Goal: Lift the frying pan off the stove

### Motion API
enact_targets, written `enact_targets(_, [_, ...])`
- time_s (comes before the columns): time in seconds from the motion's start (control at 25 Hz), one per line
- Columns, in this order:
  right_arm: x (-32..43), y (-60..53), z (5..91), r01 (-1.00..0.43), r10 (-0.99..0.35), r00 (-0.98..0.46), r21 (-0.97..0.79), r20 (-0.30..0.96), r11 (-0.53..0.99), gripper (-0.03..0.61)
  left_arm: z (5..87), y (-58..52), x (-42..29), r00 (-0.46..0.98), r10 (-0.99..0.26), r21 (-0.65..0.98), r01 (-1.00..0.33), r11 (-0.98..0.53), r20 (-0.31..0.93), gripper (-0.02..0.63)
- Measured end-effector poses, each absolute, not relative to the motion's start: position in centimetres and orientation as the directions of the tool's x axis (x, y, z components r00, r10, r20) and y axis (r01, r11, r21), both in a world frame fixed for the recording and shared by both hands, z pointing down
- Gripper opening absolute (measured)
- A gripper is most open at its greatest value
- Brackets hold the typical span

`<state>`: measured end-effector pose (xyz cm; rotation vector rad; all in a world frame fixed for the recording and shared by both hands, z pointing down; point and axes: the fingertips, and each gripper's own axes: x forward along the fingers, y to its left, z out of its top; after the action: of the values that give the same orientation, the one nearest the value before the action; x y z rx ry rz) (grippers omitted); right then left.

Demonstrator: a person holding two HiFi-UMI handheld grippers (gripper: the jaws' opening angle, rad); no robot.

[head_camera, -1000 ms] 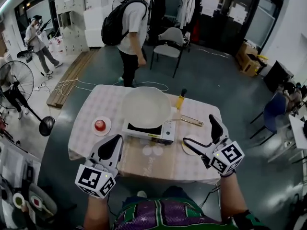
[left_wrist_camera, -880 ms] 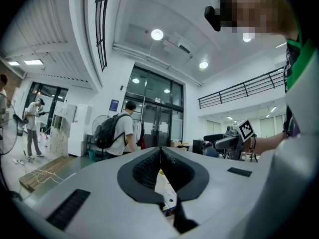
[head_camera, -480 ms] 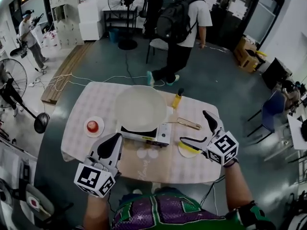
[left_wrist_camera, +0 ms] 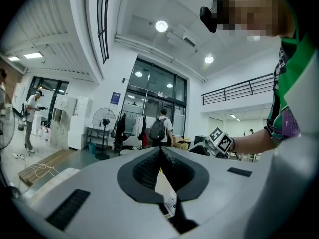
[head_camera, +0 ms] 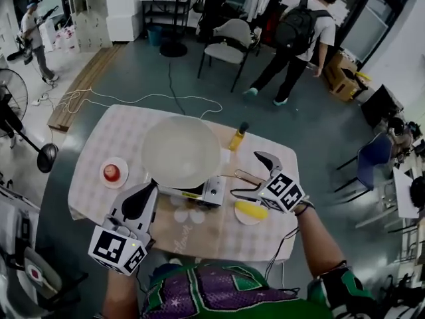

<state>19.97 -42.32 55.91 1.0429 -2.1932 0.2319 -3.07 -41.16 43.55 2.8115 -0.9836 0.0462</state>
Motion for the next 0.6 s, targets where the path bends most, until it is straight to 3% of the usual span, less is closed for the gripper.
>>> enact_targets(0.6, [20.5,-44.8,68.9,-0.639,-0.265,-0.402,-0.061,0.876,0.767,0.584,46.9,-43.8,-3.3,0.743,-0.648,0.180,-0.670,-0.720,0.168,0.023])
